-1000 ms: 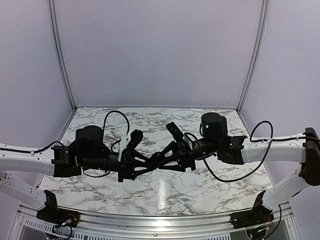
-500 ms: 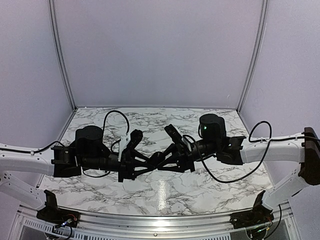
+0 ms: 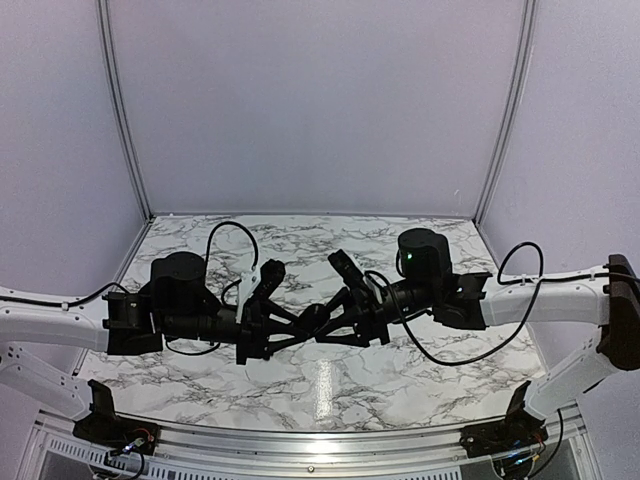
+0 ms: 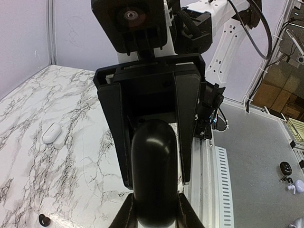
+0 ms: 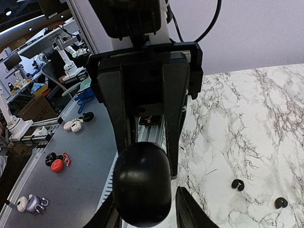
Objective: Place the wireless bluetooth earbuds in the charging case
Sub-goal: Pass from the left arm to the right
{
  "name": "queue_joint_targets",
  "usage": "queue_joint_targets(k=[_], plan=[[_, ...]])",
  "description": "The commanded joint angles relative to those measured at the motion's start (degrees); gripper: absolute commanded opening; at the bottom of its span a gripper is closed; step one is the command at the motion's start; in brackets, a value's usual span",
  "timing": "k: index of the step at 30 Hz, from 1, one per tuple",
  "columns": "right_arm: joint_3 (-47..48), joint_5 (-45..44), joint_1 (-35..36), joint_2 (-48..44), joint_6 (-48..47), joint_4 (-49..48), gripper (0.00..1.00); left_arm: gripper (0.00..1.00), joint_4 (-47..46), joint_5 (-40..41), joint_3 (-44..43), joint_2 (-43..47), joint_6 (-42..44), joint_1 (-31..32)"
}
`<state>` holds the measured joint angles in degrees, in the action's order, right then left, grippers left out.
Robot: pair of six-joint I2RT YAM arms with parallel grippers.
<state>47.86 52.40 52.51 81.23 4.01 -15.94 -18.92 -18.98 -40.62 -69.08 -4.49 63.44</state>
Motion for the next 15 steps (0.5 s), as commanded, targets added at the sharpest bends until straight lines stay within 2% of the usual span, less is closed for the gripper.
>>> queue_joint_targets(k=[1, 15], plan=[[2.6, -0.3, 0.4, 0.0, -0.7, 0.4, 0.37, 0.01, -1.5, -0.2, 0.6, 0.3, 0.9, 0.1], [2.7, -0.9, 0.4, 0.1, -0.4, 0.4, 0.4, 0.01, -0.9, -1.0, 0.6, -0.6, 1.1, 0.1]])
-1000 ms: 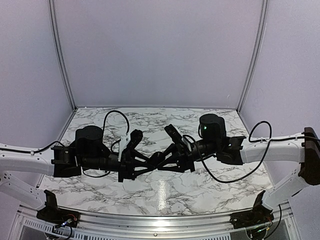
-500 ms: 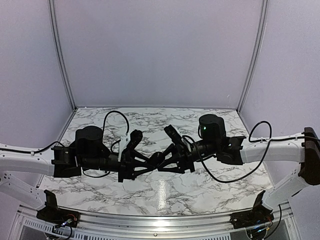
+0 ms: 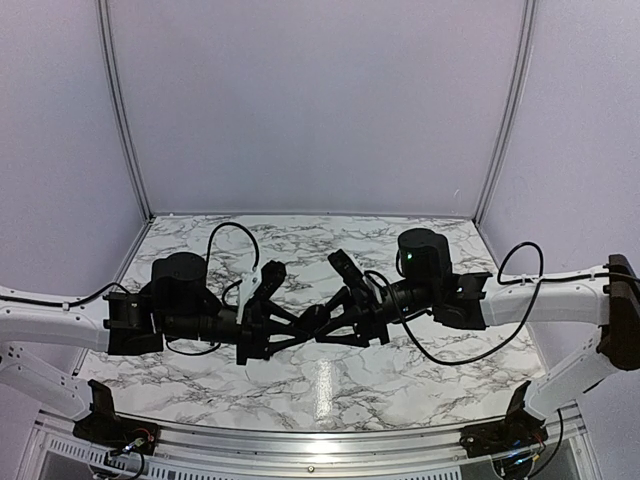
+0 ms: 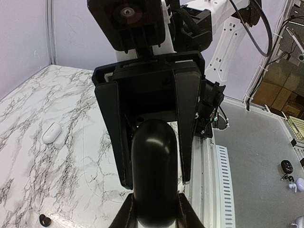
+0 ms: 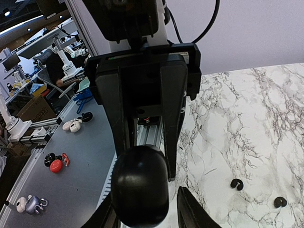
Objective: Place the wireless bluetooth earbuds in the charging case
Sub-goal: Pass from the left arm to the right
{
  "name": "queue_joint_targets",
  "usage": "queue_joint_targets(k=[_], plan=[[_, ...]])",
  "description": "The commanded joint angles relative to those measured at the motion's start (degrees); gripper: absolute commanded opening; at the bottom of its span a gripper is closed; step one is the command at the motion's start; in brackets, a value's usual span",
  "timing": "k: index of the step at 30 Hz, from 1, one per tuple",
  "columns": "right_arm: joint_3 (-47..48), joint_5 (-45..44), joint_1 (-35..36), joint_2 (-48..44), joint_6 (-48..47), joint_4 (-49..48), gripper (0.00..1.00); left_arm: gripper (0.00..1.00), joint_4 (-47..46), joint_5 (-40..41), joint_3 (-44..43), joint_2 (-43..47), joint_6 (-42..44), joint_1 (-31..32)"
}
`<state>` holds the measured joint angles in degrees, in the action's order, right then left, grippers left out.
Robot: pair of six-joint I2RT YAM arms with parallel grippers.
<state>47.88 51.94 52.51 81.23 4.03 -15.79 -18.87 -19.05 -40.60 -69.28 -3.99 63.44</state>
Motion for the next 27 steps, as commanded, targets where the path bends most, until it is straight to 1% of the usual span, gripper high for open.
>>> queue_joint_targets(k=[1, 4, 6, 7, 11, 15, 18, 21, 24, 25, 27], plan=[[2.6, -0.6, 0.4, 0.1, -0.5, 0.2, 0.4, 0.01, -0.9, -0.9, 0.6, -0.5, 0.6, 0.1], [2.7, -0.7, 0.4, 0.1, -0.6, 0.4, 0.4, 0.01, -0.8, -1.4, 0.4, -0.6, 0.6, 0.1], [2.6, -0.6, 0.4, 0.1, -0.7, 0.4, 0.35, 0.01, -0.8, -1.1, 0.4, -0.5, 0.6, 0.1], [2.5, -0.6, 0.4, 0.2, -0.6, 0.4, 0.35, 0.01, -0.7, -1.1, 0.4, -0.6, 0.6, 0.1], [2.4, -0.7, 0.4, 0.0, -0.7, 0.4, 0.37, 0.0, -0.6, -1.3, 0.4, -0.8, 0.5, 0.1], [2.5, -0.8, 0.4, 0.0, -0.9, 0.7, 0.35, 0.0, -0.5, -1.1, 0.4, -0.8, 0.6, 0.1], [2.5, -0.8, 0.4, 0.0, -0.8, 0.8, 0.37, 0.0, -0.4, -1.4, 0.5, -1.0, 0.5, 0.1], [2.5, -0.8, 0.4, 0.1, -0.8, 0.7, 0.34, 0.0, -0.4, -1.0, 0.6, -0.9, 0.5, 0.1], [2.5, -0.8, 0.4, 0.1, -0.8, 0.8, 0.35, 0.0, -0.2, -1.3, 0.5, -0.9, 0.6, 0.1], [2.5, -0.8, 0.4, 0.1, -0.8, 0.8, 0.34, 0.0, -0.2, -1.3, 0.5, -0.8, 0.6, 0.1], [2.5, -0.8, 0.4, 0.0, -1.0, 1.0, 0.29, 0.0, -0.1, -1.0, 0.7, -0.5, 0.7, 0.1]])
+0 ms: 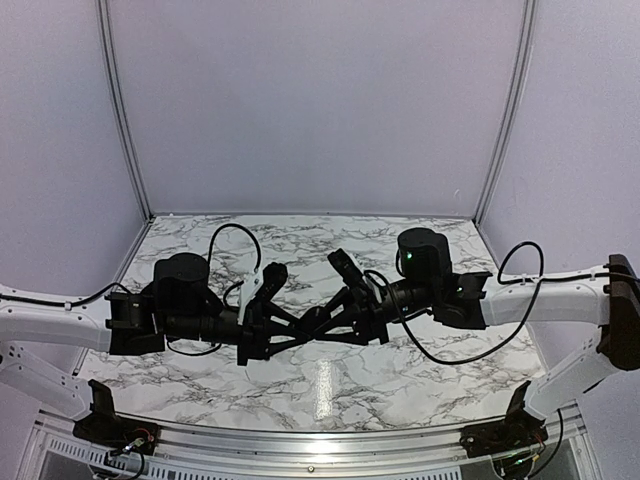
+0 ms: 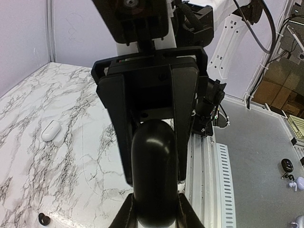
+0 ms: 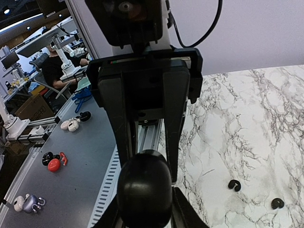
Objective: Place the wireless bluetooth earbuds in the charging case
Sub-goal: Pass from the left arm to the right
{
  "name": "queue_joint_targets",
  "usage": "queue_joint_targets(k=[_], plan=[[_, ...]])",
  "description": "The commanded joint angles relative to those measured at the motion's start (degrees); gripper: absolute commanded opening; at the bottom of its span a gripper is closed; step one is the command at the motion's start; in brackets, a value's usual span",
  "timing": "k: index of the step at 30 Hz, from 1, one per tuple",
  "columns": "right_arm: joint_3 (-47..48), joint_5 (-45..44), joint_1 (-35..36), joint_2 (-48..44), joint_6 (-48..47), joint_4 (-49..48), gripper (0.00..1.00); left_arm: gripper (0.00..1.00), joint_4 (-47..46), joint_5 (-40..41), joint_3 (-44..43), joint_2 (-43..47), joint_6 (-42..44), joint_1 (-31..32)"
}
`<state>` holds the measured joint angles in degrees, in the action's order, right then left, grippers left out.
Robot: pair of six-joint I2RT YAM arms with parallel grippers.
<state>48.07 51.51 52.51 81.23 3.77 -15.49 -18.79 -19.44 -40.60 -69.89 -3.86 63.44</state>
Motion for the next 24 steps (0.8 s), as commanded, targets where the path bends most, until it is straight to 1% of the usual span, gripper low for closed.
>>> queue_joint_targets(k=[1, 3, 4, 6, 11, 15, 17, 22, 24], plan=[[2.3, -0.4, 0.4, 0.1, -0.8, 0.8, 0.26, 0.0, -0.1, -0.5, 0.7, 0.2, 0.6, 0.1], [2.3, -0.4, 0.4, 0.2, -0.8, 0.7, 0.23, 0.0, 0.2, -0.7, 0.6, 0.1, 0.7, 0.1], [2.3, -0.3, 0.4, 0.3, -0.7, 0.6, 0.25, 0.0, 0.5, -0.9, 0.5, 0.0, 0.8, 0.1], [2.4, -0.1, 0.4, 0.3, -0.7, 0.7, 0.33, 0.0, 1.0, -1.3, 0.2, -0.2, 0.9, 0.1], [2.4, 0.0, 0.3, 0.4, -1.0, 1.0, 0.34, 0.0, 1.4, -1.8, 0.2, -0.4, 1.2, 0.1], [2.4, 0.1, 0.4, 0.3, -1.4, 1.5, 0.29, 0.0, 1.7, -1.7, 0.0, -0.5, 1.4, 0.1], [2.3, 0.2, 0.4, 0.4, -1.4, 1.5, 0.24, 0.0, 1.7, -1.5, -0.1, -0.5, 1.5, 0.1], [2.3, 0.6, 0.4, 0.6, -1.5, 1.7, 0.17, 0.01, 1.9, -0.9, 0.0, -0.4, 1.6, 0.1], [2.3, 0.5, 0.4, 0.7, -1.5, 1.7, 0.11, 0.16, 1.9, 1.0, 0.0, 0.0, 1.4, 0.1]])
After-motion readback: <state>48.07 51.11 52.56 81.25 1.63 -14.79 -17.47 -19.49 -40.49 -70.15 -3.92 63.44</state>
